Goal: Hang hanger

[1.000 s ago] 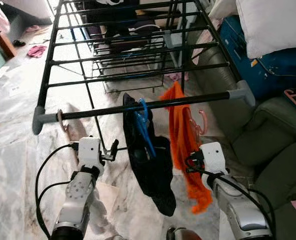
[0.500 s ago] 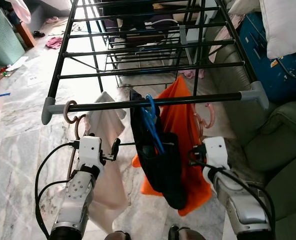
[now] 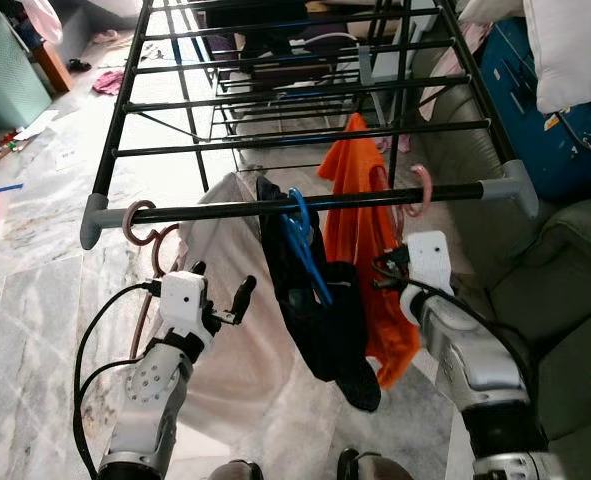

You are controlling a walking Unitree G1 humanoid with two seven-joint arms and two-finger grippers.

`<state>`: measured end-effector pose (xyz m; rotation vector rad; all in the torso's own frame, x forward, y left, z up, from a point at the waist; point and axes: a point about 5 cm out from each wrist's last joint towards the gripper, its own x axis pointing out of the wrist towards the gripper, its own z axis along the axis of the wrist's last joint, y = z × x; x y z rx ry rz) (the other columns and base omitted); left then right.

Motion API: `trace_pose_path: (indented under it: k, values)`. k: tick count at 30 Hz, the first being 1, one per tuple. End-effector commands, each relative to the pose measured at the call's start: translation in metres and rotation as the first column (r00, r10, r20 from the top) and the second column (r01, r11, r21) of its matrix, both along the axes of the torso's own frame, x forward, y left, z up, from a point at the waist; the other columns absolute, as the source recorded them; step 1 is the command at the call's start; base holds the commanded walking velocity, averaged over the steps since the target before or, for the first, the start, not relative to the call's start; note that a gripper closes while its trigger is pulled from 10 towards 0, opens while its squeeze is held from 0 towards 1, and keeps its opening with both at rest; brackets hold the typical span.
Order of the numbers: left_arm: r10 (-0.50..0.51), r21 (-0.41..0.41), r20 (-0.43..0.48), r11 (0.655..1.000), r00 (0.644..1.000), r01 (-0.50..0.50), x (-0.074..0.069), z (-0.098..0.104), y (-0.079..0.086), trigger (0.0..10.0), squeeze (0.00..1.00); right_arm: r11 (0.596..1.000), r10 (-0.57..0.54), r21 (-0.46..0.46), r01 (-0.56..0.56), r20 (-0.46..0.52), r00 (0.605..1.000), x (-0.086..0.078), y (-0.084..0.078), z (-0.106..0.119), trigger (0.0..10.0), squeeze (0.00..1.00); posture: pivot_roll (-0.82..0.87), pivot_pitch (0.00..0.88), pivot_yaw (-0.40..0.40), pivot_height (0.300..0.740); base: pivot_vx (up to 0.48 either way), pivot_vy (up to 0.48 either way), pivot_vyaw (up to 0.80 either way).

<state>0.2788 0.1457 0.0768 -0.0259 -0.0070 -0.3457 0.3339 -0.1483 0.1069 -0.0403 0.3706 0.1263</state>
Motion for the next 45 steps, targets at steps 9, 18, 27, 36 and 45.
trace_pose_path:
  k: [9,18,27,36,45]
  values:
    - [-0.01,0.0,-0.008,1.0,1.0,0.01,-0.006,-0.002,0.001,10.0,0.0,0.999,-0.012,0.049,0.016,-0.094,0.996,0.012,0.007,-0.013,10.0,0.0,-0.07,0.199,0.05,0.74,0.0,0.0,0.0]
    - [-0.006,-0.002,-0.006,1.0,1.0,0.006,-0.007,-0.001,0.0,10.0,0.0,0.993,-0.008,0.118,0.022,-0.121,0.993,0.006,0.009,-0.024,10.0,1.0,-0.08,0.201,0.052,0.74,0.0,0.0,0.0]
    - [-0.017,0.0,-0.004,1.0,1.0,0.017,-0.005,-0.001,-0.001,10.0,0.0,0.999,-0.022,0.039,0.022,0.002,1.0,0.003,0.008,-0.01,10.0,1.0,-0.09,0.199,0.058,0.74,0.0,0.0,0.0]
    - [-0.028,-0.003,-0.003,1.0,1.0,0.028,-0.005,-0.001,-0.005,10.0,0.0,0.997,-0.034,-0.07,0.045,0.151,0.988,-0.01,0.014,0.006,10.0,1.0,-0.1,0.197,0.059,0.74,0.0,0.0,0.0]
    - [-0.085,-0.038,-0.006,0.996,0.996,0.085,-0.007,0.0,-0.01,10.0,0.0,0.99,-0.068,-0.109,0.093,0.215,0.974,-0.033,0.008,0.009,10.0,1.0,-0.1,0.197,0.06,0.74,0.0,0.0,0.0]
